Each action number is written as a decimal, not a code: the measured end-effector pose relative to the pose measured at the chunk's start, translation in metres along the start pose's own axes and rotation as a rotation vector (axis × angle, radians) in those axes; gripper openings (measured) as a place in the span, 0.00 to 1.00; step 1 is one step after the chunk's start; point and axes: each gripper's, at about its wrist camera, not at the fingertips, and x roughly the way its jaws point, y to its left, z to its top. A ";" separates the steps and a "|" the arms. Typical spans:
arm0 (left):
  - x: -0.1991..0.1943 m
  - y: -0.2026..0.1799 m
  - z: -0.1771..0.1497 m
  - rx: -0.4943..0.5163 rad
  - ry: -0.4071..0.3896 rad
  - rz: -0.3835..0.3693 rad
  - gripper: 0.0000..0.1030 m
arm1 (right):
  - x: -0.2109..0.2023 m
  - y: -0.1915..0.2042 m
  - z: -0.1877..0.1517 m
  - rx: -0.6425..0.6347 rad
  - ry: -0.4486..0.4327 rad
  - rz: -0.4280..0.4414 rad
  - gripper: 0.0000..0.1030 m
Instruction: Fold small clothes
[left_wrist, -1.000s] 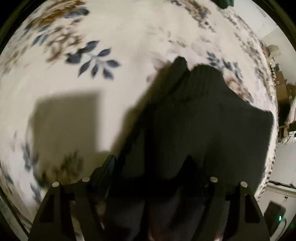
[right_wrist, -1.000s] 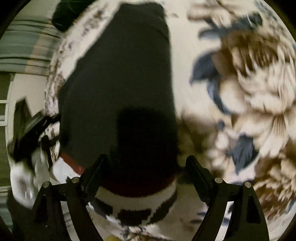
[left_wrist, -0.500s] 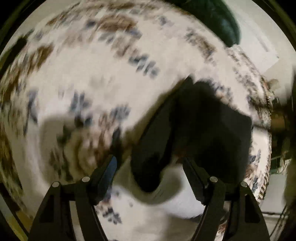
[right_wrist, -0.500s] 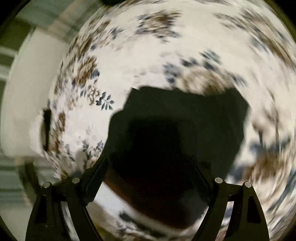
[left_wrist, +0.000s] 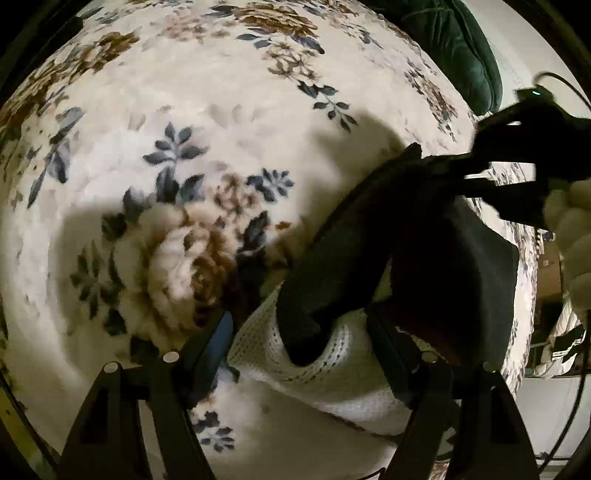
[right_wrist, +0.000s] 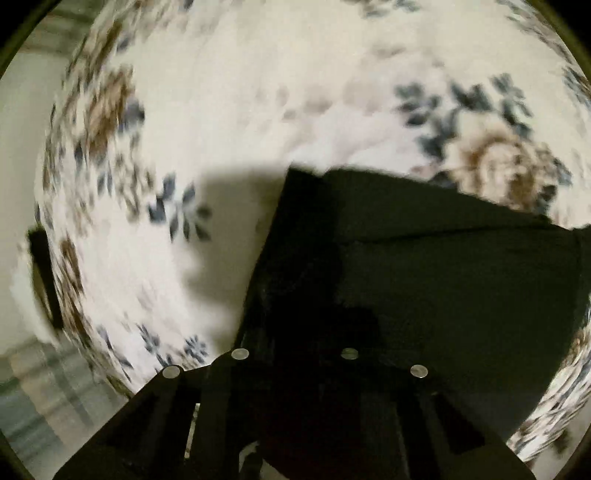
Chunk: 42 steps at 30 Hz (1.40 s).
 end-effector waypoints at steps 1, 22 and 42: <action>-0.001 0.001 -0.001 -0.001 0.000 -0.007 0.73 | -0.005 -0.004 0.000 0.018 -0.019 0.015 0.15; -0.026 -0.027 0.040 0.091 0.016 -0.110 0.74 | -0.080 -0.097 -0.005 0.041 -0.084 0.284 0.88; -0.040 0.011 0.004 -0.259 -0.020 -0.282 0.81 | 0.029 -0.250 -0.045 0.175 -0.148 0.569 0.99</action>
